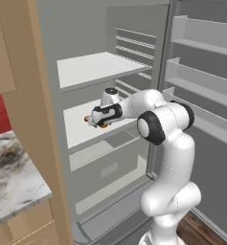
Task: Pick up the tangerine and peach from the fridge and place one fruit on each plate on the dining counter.
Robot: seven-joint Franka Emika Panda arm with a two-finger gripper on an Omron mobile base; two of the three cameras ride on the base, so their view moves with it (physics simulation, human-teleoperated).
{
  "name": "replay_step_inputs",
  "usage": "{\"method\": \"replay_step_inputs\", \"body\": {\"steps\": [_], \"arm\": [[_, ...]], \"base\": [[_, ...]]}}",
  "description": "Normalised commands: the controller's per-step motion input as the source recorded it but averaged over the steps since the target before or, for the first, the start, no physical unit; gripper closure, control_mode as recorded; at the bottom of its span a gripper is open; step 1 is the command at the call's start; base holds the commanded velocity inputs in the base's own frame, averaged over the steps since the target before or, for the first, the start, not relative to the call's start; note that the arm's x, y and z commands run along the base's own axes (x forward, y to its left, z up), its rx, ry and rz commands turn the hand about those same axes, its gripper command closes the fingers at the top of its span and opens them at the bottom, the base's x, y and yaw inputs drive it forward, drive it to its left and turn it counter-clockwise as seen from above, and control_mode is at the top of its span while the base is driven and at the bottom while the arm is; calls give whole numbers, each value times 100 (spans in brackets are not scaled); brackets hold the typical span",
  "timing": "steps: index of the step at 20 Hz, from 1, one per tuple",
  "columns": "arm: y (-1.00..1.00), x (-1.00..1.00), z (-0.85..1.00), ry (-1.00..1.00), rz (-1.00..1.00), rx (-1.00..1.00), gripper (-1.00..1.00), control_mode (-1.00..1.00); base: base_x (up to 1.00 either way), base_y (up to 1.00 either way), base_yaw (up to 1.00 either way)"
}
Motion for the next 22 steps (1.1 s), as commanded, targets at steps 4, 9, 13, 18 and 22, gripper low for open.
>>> {"method": "replay_step_inputs", "body": {"steps": [4,9,13,18,22], "arm": [[0,0,0,3,0,0,100,-100],[0,0,-5,4,0,0,100,-100],[0,0,-6,6,0,0,100,-100],[0,-61,3,-4,0,3,100,-100],[0,-95,36,-17,1,0,100,-100]], "base": [[0,0,0],[0,0,0],[0,0,0],[0,0,0],[0,0,0]]}}
